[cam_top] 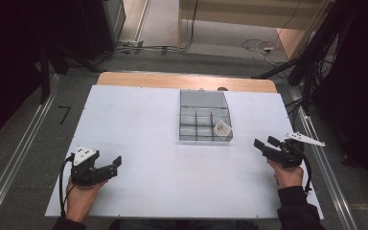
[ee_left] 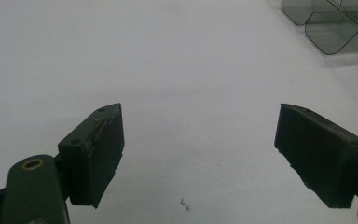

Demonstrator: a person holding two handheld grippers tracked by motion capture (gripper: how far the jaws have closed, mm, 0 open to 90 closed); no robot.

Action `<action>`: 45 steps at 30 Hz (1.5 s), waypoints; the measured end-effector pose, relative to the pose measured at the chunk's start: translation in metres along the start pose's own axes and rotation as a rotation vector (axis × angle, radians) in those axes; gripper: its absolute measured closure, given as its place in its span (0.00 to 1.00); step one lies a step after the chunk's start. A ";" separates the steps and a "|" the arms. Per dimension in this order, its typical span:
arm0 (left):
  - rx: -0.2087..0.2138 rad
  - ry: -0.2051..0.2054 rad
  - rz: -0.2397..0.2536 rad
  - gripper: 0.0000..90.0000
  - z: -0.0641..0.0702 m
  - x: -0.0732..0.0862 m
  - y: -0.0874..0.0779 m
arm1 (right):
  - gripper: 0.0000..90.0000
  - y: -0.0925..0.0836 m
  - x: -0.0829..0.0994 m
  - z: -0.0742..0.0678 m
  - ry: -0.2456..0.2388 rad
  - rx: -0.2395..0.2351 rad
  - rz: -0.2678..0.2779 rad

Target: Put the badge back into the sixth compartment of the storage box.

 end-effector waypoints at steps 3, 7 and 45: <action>0.000 0.000 -0.001 0.18 -0.001 0.000 0.000 | 0.29 -0.004 0.001 0.002 0.001 0.009 0.004; -0.001 0.000 -0.001 0.18 -0.002 0.000 0.000 | 0.29 -0.009 0.004 0.006 -0.004 0.021 0.004; -0.015 -0.020 0.001 0.18 -0.009 -0.001 0.000 | 0.29 -0.044 0.024 0.026 -0.010 0.119 0.012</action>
Point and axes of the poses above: each handheld gripper's, and its own axes: y roughly forward along the jaws, x roughly out of its underside, z roughly to its right, the point moved 3 cm from there along y, roughly forward along the jaws
